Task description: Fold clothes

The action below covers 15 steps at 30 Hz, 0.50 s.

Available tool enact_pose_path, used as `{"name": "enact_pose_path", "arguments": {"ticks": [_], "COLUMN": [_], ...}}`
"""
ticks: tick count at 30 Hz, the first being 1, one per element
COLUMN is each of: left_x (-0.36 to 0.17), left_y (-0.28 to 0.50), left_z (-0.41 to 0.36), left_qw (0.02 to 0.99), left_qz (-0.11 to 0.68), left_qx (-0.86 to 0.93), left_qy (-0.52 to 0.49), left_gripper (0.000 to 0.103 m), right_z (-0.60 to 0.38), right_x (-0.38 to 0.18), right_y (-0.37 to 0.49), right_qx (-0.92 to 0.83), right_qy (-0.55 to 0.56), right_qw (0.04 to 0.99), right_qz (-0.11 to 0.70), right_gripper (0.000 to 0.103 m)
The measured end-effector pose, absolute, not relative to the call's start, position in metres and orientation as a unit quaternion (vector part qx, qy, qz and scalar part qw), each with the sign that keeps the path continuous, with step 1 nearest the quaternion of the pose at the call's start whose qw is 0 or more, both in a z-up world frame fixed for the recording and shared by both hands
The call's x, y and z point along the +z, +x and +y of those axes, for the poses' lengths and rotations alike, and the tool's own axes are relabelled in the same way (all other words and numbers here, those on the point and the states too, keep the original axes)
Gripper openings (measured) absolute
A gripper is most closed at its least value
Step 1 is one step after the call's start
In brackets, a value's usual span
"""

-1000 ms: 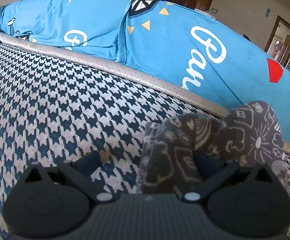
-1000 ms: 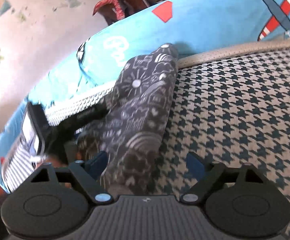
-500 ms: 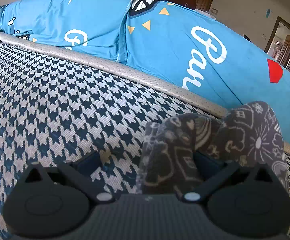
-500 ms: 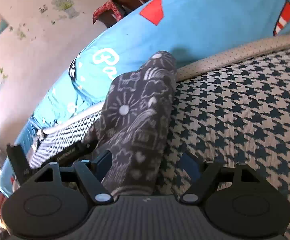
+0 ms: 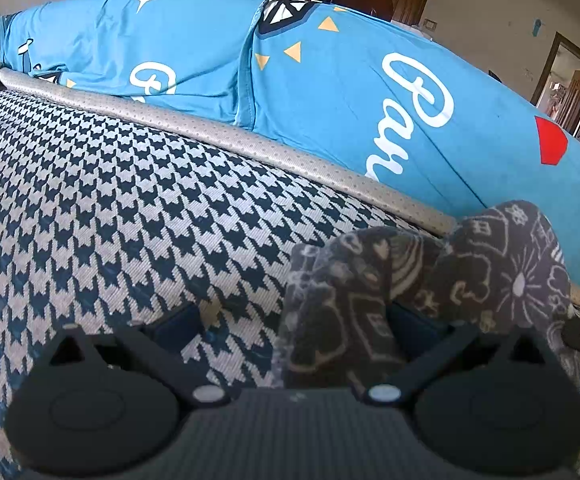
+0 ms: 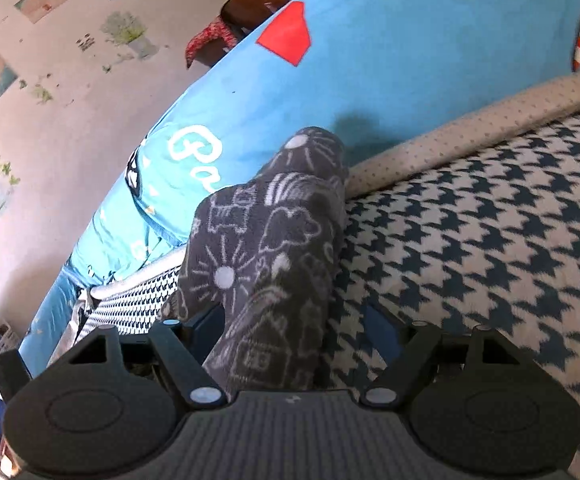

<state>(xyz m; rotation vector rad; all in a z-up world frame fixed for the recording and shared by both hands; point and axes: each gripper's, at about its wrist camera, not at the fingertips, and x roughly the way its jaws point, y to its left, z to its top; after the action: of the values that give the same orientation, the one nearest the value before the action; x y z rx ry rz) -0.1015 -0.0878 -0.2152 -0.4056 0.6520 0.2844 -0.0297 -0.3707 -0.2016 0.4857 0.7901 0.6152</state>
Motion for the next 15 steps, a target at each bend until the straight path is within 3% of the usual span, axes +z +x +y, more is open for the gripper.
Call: {"name": "enact_pose_path", "arguments": {"ticks": [4,6,13,15], "left_x": [-0.215,-0.216,-0.218,-0.219], "left_y": [-0.102,-0.102,-0.103,-0.103], "left_z": [-0.088,-0.088,-0.088,-0.088], "left_qw": [0.918,0.918,0.919,0.919], "left_qz": [0.316,0.316,0.314,0.313], "left_qx": [0.138,0.138,0.139,0.14], "left_qy": [-0.196,-0.196,-0.195,-0.194], "left_gripper": [0.103,0.103,0.103,0.103], "right_z": [-0.362,-0.358,-0.351,-0.347], "right_x": [-0.206,-0.209,-0.218,-0.219], "right_y": [-0.023,-0.02,-0.012,-0.012], "right_qx": [0.305,0.31,0.315,0.311], "right_qy": [0.225,0.224,0.247,0.245], "right_qw": [0.848,0.847,0.841,0.842], "right_qz": [0.37,0.369,0.363,0.366], "right_gripper": [0.067,0.056,0.043,0.028]}}
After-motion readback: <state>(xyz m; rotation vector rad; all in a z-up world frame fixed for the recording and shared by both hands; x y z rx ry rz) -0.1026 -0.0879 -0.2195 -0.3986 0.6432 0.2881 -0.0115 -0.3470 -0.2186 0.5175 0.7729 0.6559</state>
